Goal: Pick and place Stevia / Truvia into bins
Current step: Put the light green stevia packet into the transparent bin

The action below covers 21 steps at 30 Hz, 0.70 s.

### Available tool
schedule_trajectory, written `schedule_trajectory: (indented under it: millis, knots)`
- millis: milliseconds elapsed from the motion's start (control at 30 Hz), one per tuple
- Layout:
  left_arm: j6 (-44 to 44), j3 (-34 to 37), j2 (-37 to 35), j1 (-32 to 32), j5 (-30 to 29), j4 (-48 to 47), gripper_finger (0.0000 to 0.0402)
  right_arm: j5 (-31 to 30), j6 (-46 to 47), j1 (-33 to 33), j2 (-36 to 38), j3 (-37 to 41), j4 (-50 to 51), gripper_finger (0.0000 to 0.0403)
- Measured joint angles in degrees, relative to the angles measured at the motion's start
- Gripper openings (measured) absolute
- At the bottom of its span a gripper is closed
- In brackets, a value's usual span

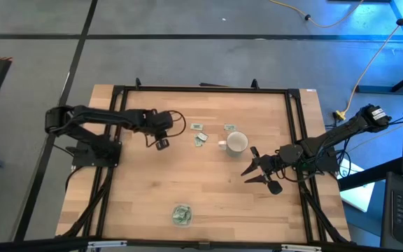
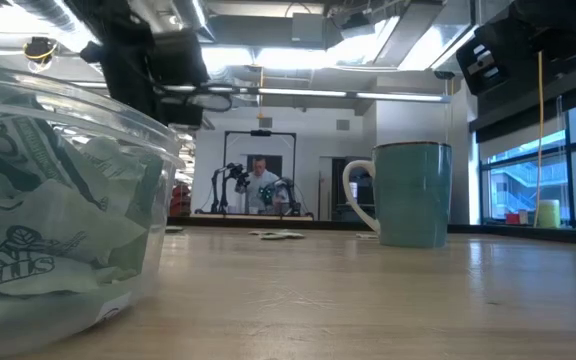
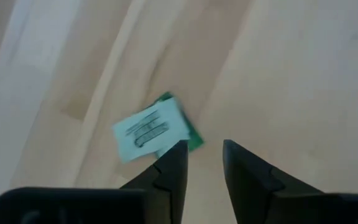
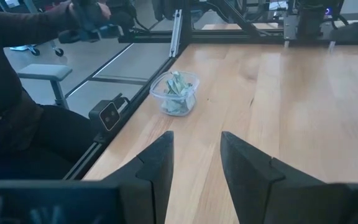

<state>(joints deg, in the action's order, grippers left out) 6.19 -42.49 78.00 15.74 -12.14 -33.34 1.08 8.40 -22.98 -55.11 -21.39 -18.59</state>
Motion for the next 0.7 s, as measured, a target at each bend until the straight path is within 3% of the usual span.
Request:
schedule_trajectory:
  millis: [400, 700]
  knots:
    - [-1.02, 0.14, 8.89, 5.96, 2.10, 7.15, 0.0088, -0.04, -1.29, 0.00, 0.00, 0.01, -0.02, 0.0136]
    - [-1.02, -0.14, 13.69, 7.60, 2.64, 6.83, 0.0067, -0.04, -1.25, 0.00, 0.00, -0.01, 0.00, 0.0136]
